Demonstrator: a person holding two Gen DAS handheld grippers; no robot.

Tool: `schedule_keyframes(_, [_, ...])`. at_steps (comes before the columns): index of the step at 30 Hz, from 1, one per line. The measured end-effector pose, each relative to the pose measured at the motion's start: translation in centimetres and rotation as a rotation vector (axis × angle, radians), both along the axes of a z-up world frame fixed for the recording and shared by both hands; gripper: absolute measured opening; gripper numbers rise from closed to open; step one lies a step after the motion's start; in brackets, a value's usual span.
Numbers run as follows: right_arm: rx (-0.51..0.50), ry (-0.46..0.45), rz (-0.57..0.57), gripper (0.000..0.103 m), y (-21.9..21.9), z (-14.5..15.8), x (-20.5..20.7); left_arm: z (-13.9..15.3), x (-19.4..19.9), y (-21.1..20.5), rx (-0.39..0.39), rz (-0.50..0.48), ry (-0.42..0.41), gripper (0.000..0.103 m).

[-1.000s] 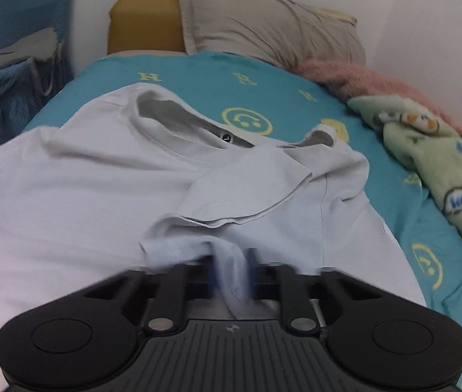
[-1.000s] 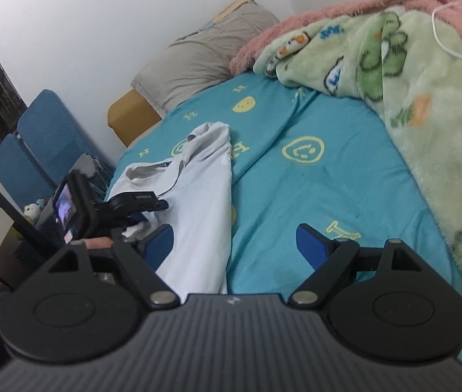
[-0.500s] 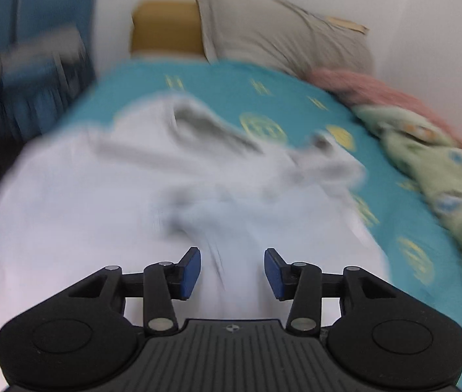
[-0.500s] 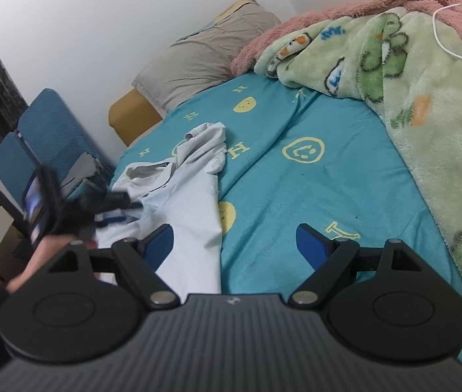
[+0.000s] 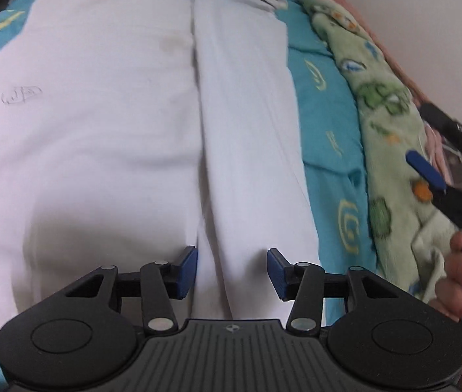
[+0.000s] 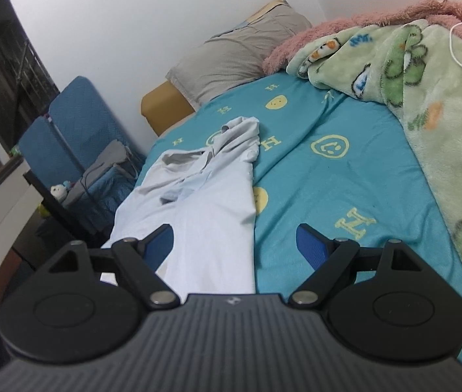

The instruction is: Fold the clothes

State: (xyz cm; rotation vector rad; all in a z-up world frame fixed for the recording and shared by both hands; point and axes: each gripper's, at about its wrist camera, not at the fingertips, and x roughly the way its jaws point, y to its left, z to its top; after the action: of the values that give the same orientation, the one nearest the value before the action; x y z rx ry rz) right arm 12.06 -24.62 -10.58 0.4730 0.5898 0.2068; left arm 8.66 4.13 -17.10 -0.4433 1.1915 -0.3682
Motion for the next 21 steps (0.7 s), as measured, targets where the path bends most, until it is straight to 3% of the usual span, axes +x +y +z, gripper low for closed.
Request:
schedule_keyframes(4, [-0.014,-0.004,0.025,0.084,0.6,0.5,-1.9,0.6,-0.2,0.4,0.028,0.017,-0.019,0.049])
schedule_keyframes(7, [-0.042,-0.016,0.031,0.084,1.0,1.0,-3.1,1.1,-0.7,2.3,-0.023,0.091,-0.026,0.049])
schedule_keyframes(12, [-0.052,-0.01,0.016,0.084,0.9,1.0,-3.5,0.9,-1.9,5.1,-0.063,0.213,0.053,0.041])
schedule_keyframes(13, [-0.048,-0.006,0.015,0.084,0.9,0.9,-3.4,0.7,-1.9,5.4,-0.064,0.223,0.068,0.035])
schedule_keyframes(21, [-0.045,0.018,0.027,0.084,1.1,0.4,-3.0,-0.2,-0.9,2.7,-0.028,0.109,0.077,0.034])
